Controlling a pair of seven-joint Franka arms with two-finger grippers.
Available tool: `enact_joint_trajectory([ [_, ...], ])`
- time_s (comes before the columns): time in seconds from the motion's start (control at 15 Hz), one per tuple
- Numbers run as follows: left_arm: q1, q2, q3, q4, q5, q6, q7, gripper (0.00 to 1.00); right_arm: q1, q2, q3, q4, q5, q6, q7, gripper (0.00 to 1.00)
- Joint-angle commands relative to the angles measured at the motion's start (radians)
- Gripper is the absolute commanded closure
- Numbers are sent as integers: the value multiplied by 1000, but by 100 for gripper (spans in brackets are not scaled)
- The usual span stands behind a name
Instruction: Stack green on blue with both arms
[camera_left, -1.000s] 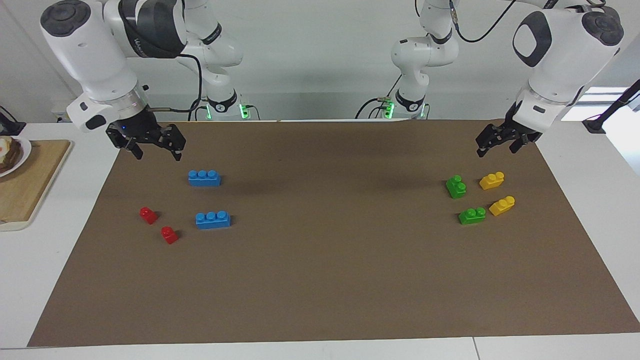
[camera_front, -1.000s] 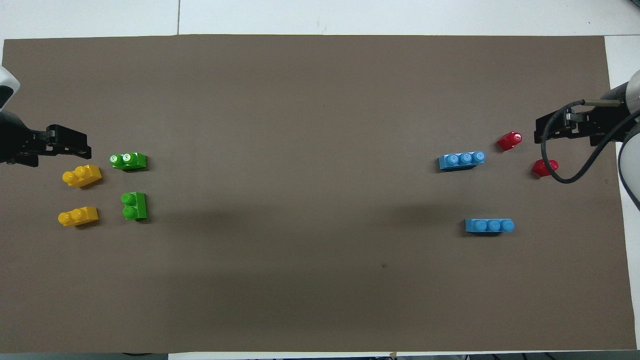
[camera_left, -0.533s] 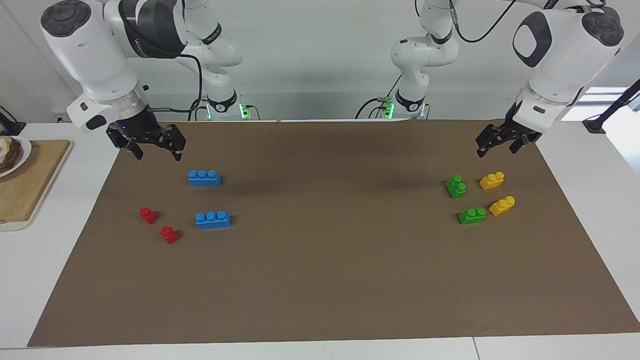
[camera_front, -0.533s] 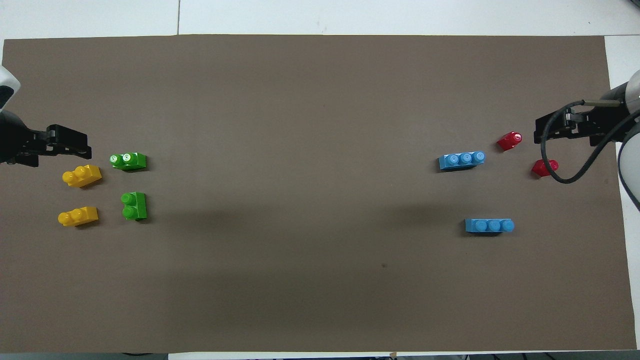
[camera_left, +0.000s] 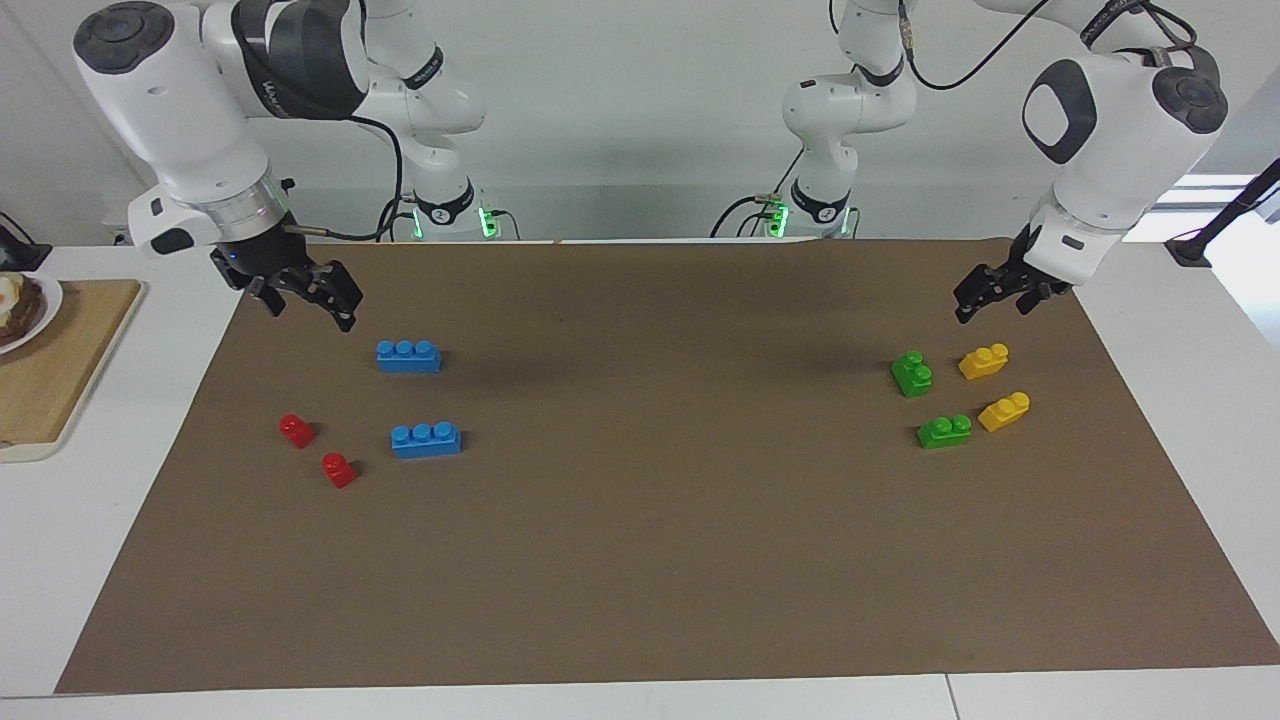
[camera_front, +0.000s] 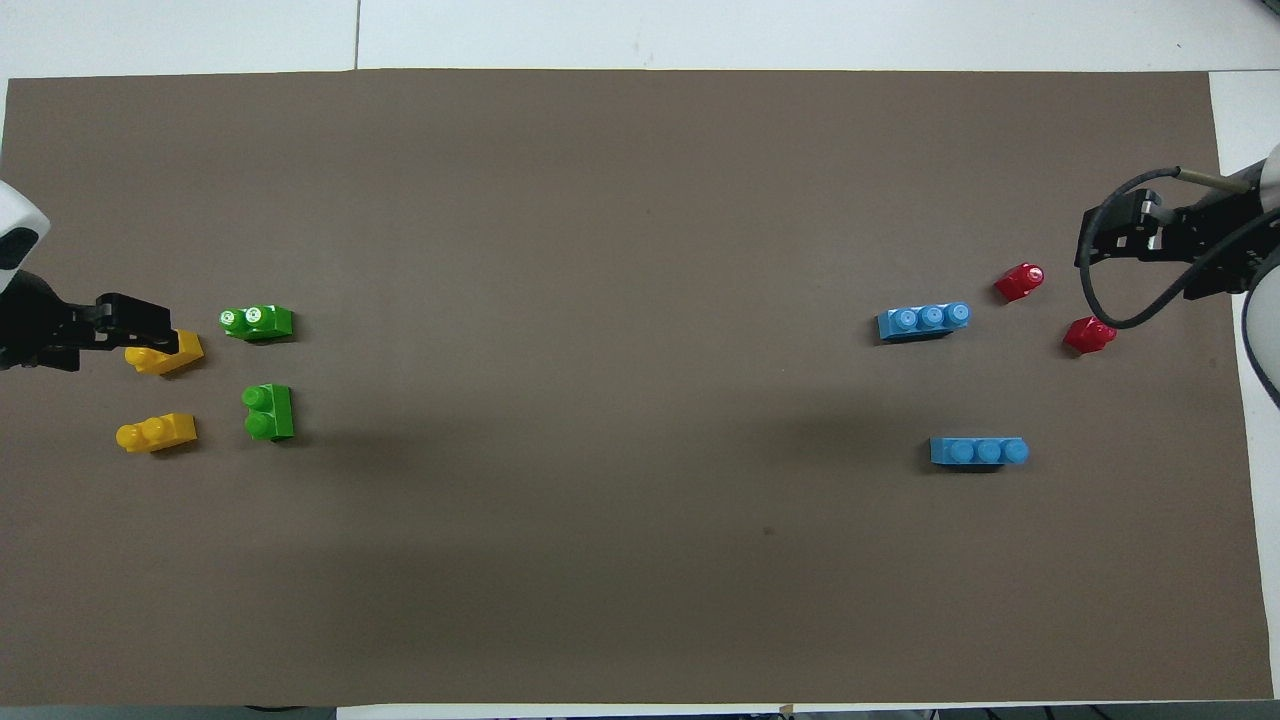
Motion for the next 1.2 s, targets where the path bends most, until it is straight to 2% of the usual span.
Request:
enact_joint_trajectory([
  [0.0, 12, -100, -5, -201, 15, 178, 22, 0, -17, -2, 9, -26, 37, 25, 286, 0],
  [0.13, 9, -93, -6, -249, 15, 263, 20, 0, -18, -2, 9, -31, 83, 25, 478, 0],
  [0.4, -2, -36, -6, -260, 15, 303, 20, 0, -42, 25, 8, -51, 155, 25, 745, 0],
  [0.67, -11, -21, -6, -334, 14, 401, 8, 0, -101, 85, 8, -51, 270, 25, 788, 0],
  [0.8, -22, -8, -6, -361, 15, 419, 18, 0, -99, 111, 8, -58, 286, 39, 830, 0],
  [1.13, -40, 31, -8, -426, 14, 502, 3, 0, -98, 116, 8, -196, 336, 172, 834, 0],
])
